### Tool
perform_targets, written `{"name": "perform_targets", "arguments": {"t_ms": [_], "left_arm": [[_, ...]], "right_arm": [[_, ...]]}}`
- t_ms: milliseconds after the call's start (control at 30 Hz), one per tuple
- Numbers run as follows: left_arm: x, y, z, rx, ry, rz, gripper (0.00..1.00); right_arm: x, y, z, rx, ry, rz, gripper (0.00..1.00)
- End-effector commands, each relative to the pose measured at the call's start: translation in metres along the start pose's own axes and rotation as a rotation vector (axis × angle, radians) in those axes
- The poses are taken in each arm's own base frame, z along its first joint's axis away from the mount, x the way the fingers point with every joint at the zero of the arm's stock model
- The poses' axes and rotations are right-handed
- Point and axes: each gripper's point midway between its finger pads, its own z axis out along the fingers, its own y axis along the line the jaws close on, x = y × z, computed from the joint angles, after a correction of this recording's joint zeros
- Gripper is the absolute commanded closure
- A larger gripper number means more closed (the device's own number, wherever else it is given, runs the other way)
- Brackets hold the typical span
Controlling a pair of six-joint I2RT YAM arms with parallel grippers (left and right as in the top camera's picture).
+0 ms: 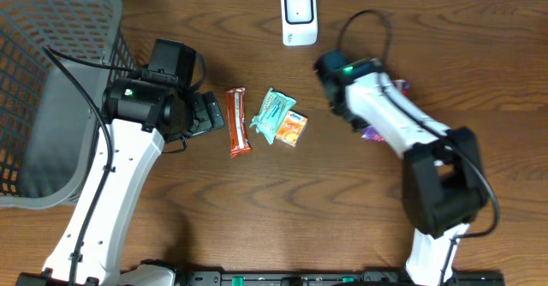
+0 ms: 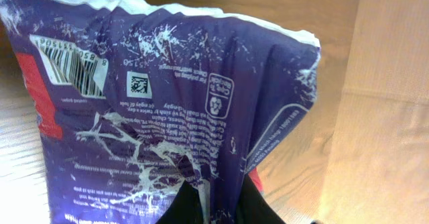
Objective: Scan the item barcode
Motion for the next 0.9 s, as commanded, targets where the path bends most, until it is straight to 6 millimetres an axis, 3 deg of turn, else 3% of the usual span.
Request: {"name": "perform_targets", "arguments": {"t_ms": [0,100,267,367,433,500,533,600,700,867], "left_arm": [[-0.002,0.002,-0.003,-0.004,-0.012,-0.016,0.02],[-0.002,0.002,-0.003,-0.005,-0.012,-0.016,0.02],[-0.002,0.002,-0.003,-0.005,-0.012,-0.016,0.02],[-0.002,0.002,-0.003,-0.005,-0.012,-0.016,0.02],[-0.002,0.002,-0.003,-0.005,-0.012,-0.016,0.02],[-0.002,0.002,-0.003,-0.005,-0.012,-0.016,0.02],[-0.002,0.002,-0.003,-0.005,-0.012,-0.016,0.02],[-0.002,0.002,-0.003,-0.005,-0.012,-0.016,0.02],[-0.002,0.002,-0.003,-0.005,-0.012,-0.016,0.02],[-0.002,0.002,-0.003,-0.005,-0.012,-0.016,0.02]], "right_arm": [[0.002,0.033,-0.012,0.003,-0.033,-0.085,0.80],[-0.003,0.064,-0.032,-0.094,-0.081,-0.095,0.59],[-0.026,0.094,-0.084,-0.367,-0.111,-0.051,0.53],[-0.048,0.091,-0.125,-0.561,-0.130,-0.035,0.37],[-0.063,0.078,-0.150,-0.669,-0.153,-0.023,0.13],[-0.070,0.061,-0.160,-0.708,-0.163,-0.006,0.13],[-0.073,0.051,-0.161,-0.721,-0.163,0.003,0.12],[-0.075,0.029,-0.153,-0.751,-0.141,0.013,0.01],[-0.066,0.008,-0.120,-0.829,-0.040,0.032,0.01],[-0.041,0.013,-0.092,-1.168,0.068,0.002,0.04]]}}
